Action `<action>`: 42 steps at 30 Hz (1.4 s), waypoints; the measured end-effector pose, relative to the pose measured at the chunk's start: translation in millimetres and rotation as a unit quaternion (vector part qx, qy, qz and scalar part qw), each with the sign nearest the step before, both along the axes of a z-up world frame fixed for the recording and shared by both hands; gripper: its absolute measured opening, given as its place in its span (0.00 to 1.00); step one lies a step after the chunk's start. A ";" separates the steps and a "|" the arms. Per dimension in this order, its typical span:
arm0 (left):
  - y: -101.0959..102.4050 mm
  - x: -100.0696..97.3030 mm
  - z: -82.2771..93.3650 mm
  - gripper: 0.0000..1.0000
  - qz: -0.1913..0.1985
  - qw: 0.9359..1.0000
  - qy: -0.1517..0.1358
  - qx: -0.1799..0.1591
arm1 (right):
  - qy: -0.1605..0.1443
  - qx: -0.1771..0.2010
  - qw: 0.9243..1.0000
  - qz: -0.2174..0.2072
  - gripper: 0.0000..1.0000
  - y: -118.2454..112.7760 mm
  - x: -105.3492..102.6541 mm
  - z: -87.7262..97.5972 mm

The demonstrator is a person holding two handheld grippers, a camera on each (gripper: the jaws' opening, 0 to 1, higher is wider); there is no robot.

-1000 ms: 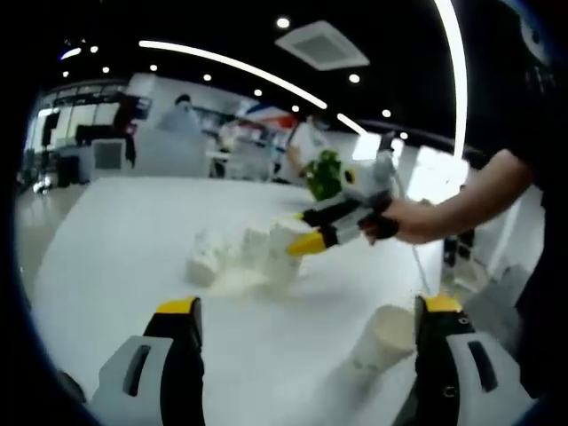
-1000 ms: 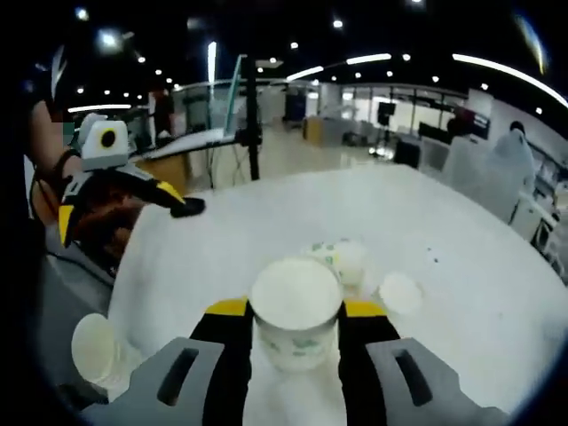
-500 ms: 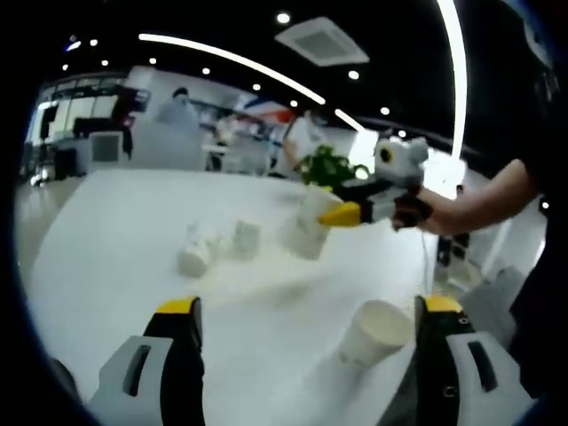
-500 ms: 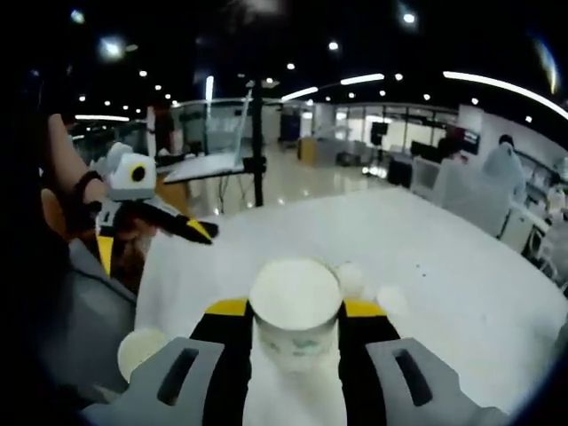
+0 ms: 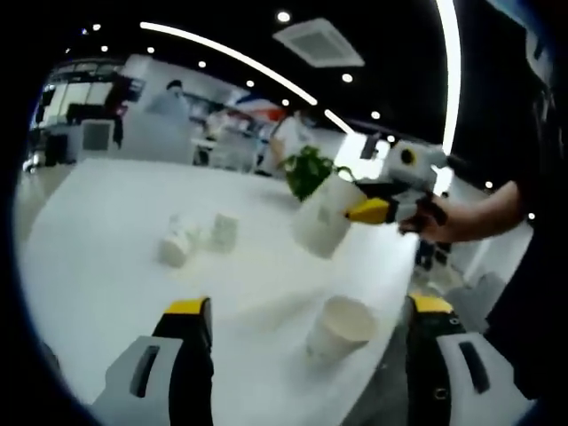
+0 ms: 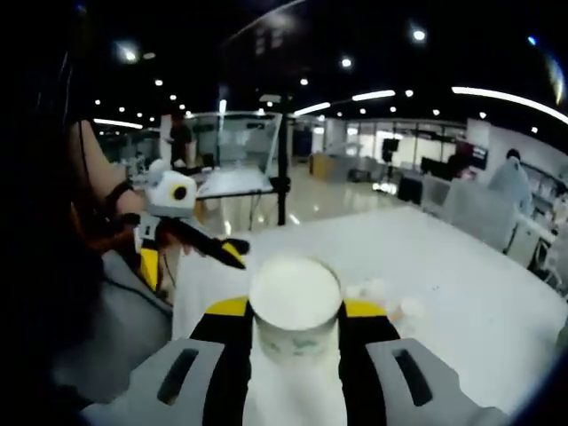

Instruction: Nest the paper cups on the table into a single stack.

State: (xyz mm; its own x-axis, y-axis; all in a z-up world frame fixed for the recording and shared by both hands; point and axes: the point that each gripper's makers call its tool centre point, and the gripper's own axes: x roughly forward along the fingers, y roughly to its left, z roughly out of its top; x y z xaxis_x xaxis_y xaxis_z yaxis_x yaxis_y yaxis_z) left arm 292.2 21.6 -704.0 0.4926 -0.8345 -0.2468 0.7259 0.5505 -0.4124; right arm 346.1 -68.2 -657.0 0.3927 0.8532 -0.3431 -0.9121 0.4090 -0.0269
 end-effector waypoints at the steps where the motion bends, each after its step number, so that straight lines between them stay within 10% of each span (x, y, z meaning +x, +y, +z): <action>1: -2.1 -3.6 0.0 0.90 -0.003 1.000 0.013 -0.006 | 0.003 0.006 1.000 0.001 0.34 0.9 -2.5 0.1; 15: -25.8 -24.2 22.3 0.80 -0.046 0.998 0.005 -0.033 | 0.040 0.114 0.992 0.043 0.34 35.3 -40.9 12.0; 42: -35.2 -29.6 45.1 0.50 -0.072 0.994 0.004 -0.077 | 0.116 0.177 0.975 0.069 0.34 32.5 -62.5 -2.2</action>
State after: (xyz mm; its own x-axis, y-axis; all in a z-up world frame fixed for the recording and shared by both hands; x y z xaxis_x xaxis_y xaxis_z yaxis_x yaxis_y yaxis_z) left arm 262.6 -13.6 -658.9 0.3641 -0.9244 -0.1135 0.7890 0.3709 -0.4899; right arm 283.6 -35.7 -659.2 0.2123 0.9737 -0.0828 -0.9239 0.2277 0.3076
